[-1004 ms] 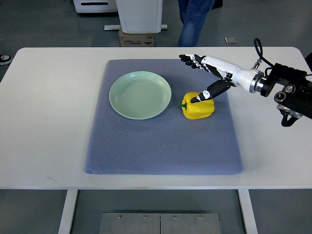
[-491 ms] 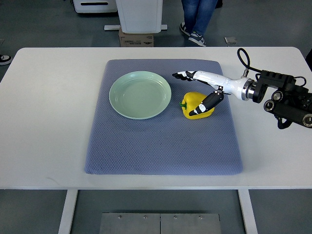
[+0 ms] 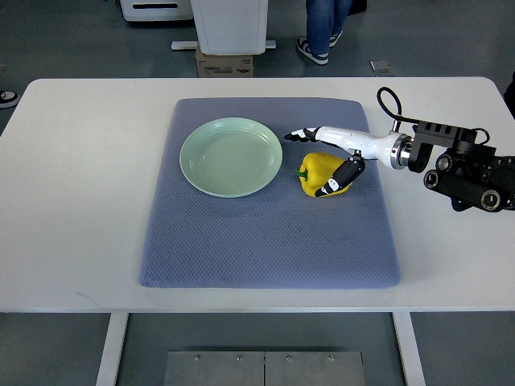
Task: Place yellow pepper on plate with right hand
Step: 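Lower the right hand and close its fingers around the yellow pepper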
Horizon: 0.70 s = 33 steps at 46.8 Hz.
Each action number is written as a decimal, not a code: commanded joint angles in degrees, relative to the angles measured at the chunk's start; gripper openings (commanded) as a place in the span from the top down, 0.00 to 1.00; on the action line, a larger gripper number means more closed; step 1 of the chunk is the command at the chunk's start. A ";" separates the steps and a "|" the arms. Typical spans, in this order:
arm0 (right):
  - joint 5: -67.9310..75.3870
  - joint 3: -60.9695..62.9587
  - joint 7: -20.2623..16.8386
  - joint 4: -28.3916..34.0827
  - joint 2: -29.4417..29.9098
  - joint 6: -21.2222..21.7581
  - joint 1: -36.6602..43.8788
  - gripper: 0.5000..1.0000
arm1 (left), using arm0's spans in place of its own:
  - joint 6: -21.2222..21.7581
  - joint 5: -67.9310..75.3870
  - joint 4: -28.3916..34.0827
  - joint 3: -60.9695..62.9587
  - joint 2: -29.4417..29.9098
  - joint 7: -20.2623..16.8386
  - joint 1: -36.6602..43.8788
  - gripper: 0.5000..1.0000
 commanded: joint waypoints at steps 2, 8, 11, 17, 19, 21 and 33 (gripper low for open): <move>0.00 -0.70 0.02 -1.61 1.21 0.01 0.00 0.13 | 0.00 0.07 0.00 0.00 0.00 0.01 -0.02 0.00; 0.00 -1.23 0.02 -1.79 1.38 0.01 0.00 0.16 | 0.00 -0.02 0.00 0.00 0.00 0.01 -0.02 0.00; 0.00 -1.32 0.10 -1.79 1.38 0.01 -0.09 0.16 | 0.00 -0.02 0.00 0.00 0.00 0.01 0.06 0.00; 0.00 -2.11 0.10 -1.79 1.30 0.01 -0.09 0.16 | 0.00 -0.02 0.00 0.00 0.00 0.01 -0.02 0.00; 0.00 -2.55 0.19 -1.79 1.30 0.01 -0.09 0.16 | 0.00 -0.02 0.00 0.00 0.00 0.01 0.06 0.00; 0.00 -2.81 0.19 -1.88 1.21 0.01 -0.09 0.17 | 0.00 -0.02 0.00 0.00 0.00 0.01 -0.02 0.00; 0.00 -3.25 0.37 -2.75 1.03 0.01 -0.44 0.23 | 0.00 -0.02 0.00 0.00 0.00 0.01 -0.02 0.00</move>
